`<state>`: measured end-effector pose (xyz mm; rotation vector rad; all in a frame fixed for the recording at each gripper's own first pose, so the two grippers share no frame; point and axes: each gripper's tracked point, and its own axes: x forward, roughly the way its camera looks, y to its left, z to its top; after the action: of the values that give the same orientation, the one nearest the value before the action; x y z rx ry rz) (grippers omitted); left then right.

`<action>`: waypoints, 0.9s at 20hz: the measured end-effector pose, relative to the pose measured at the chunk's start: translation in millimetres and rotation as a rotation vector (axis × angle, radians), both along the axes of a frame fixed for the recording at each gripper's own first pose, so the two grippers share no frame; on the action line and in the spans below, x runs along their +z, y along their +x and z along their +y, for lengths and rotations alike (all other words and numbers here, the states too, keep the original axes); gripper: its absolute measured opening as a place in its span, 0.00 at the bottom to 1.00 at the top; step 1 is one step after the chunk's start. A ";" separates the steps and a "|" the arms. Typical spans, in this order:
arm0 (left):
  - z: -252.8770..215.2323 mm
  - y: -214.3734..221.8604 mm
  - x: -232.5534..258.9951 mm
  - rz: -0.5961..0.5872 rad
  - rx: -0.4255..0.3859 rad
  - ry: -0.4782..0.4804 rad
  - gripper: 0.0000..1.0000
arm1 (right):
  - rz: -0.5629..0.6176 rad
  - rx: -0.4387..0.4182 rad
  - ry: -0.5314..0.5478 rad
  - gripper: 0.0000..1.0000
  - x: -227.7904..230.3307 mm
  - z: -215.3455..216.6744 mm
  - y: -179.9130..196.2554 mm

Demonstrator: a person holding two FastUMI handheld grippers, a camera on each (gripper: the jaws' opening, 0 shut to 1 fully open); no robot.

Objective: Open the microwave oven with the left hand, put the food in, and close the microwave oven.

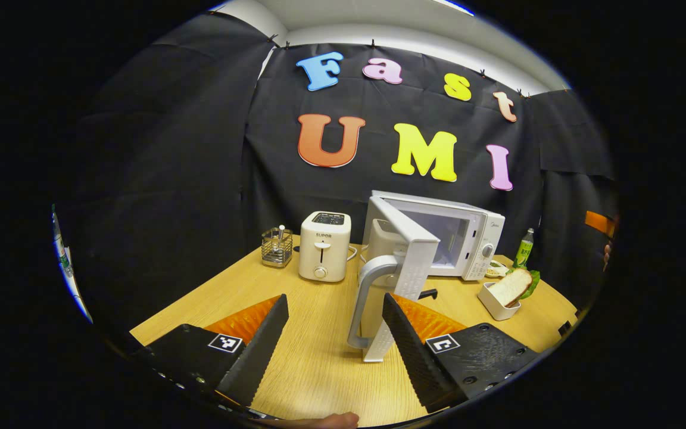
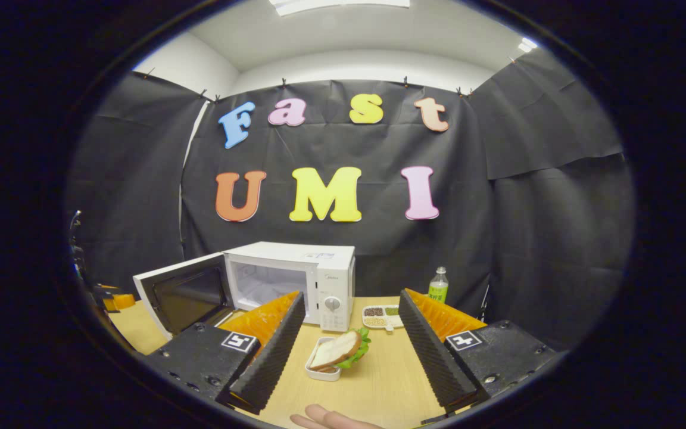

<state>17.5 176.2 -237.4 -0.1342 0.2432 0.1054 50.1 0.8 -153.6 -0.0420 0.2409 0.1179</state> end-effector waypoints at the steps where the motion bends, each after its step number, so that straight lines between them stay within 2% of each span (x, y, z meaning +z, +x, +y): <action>1: 0.2 -3.3 10.8 -0.019 0.003 0.004 0.96 | 0.022 -0.003 -0.006 1.00 -4.8 -5.2 9.2; 4: -5.1 -11.5 41.7 -0.061 0.018 0.029 0.96 | 0.123 -0.002 -0.006 1.00 -23.7 -18.2 38.7; 8: -18.2 -16.2 83.5 -0.133 0.042 0.079 0.95 | 0.315 0.034 0.041 1.00 -60.1 -31.4 70.6; 9: -21.0 -16.7 90.3 -0.142 0.050 0.080 0.95 | 0.371 0.051 0.057 0.92 -70.9 -32.5 75.7; 10: -25.5 -15.4 96.1 -0.146 0.059 0.069 0.95 | 0.431 0.073 0.077 1.00 -81.4 -32.4 79.2; 11: -30.0 -12.7 100.5 -0.151 0.068 0.061 0.95 | 0.494 0.093 0.094 0.92 -94.0 -33.4 82.1; 13: -43.6 -4.8 111.3 -0.158 0.065 0.046 0.95 | 0.606 0.141 0.150 0.91 -113.8 -31.6 87.5; 14: -51.5 0.0 117.7 -0.160 0.055 0.053 0.95 | 0.666 0.158 0.177 1.00 -124.9 -32.3 91.9; 15: -56.7 4.4 124.0 -0.167 0.051 0.072 0.84 | 0.720 0.183 0.208 1.00 -137.0 -31.8 94.7; 16: -61.5 8.4 132.3 -0.182 0.054 0.095 0.95 | 0.775 0.207 0.243 1.00 -148.7 -30.6 99.1; 17: -67.7 11.5 138.0 -0.190 0.055 0.108 0.95 | 0.830 0.221 0.287 0.99 -159.4 -30.5 104.2; 18: -75.1 16.1 143.4 -0.194 0.053 0.111 0.95 | 0.891 0.244 0.340 0.89 -169.0 -27.8 109.1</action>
<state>33.6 101.1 -94.0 -0.0396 0.0399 0.1572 159.2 -27.0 -322.5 0.3292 1.1023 0.4186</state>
